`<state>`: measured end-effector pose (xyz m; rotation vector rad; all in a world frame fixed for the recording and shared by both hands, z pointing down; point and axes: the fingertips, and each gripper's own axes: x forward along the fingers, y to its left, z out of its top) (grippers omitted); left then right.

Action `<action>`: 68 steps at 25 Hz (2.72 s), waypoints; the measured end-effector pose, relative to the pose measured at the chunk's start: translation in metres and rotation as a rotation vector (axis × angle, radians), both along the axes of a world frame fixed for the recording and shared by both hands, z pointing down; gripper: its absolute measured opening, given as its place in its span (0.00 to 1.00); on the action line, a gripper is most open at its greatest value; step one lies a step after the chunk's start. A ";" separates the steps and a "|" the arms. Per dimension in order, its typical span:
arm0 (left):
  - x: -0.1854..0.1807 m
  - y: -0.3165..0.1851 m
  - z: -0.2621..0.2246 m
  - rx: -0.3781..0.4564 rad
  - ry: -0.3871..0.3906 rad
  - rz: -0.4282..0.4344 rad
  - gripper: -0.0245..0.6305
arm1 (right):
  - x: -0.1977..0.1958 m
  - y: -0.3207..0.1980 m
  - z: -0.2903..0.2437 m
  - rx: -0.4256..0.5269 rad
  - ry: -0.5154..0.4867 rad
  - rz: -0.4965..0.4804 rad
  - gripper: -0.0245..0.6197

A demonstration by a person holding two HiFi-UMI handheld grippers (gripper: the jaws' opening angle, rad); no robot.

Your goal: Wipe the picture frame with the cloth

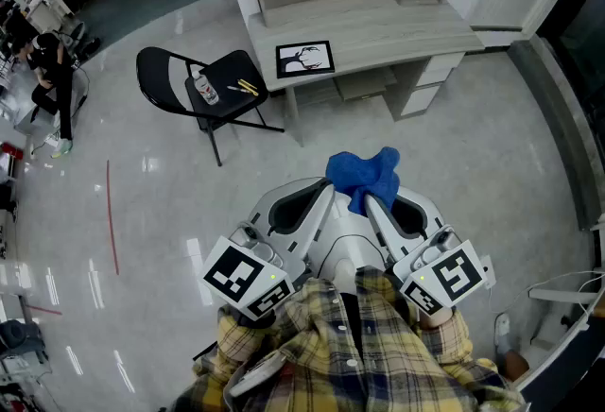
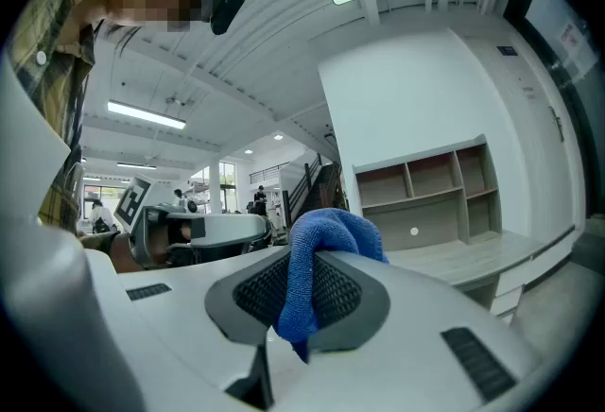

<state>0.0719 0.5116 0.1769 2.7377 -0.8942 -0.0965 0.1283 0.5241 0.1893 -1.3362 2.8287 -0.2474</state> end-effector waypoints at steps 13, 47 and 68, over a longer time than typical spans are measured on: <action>0.025 0.013 0.007 -0.009 -0.007 -0.030 0.04 | 0.033 0.017 0.007 -0.018 -0.016 -0.006 0.12; -0.126 -0.274 0.043 -0.106 -0.024 -0.007 0.04 | -0.091 -0.264 0.041 -0.145 -0.024 0.099 0.12; -0.054 -0.459 0.049 -0.101 -0.026 -0.114 0.05 | -0.010 -0.457 0.048 -0.142 -0.024 -0.002 0.12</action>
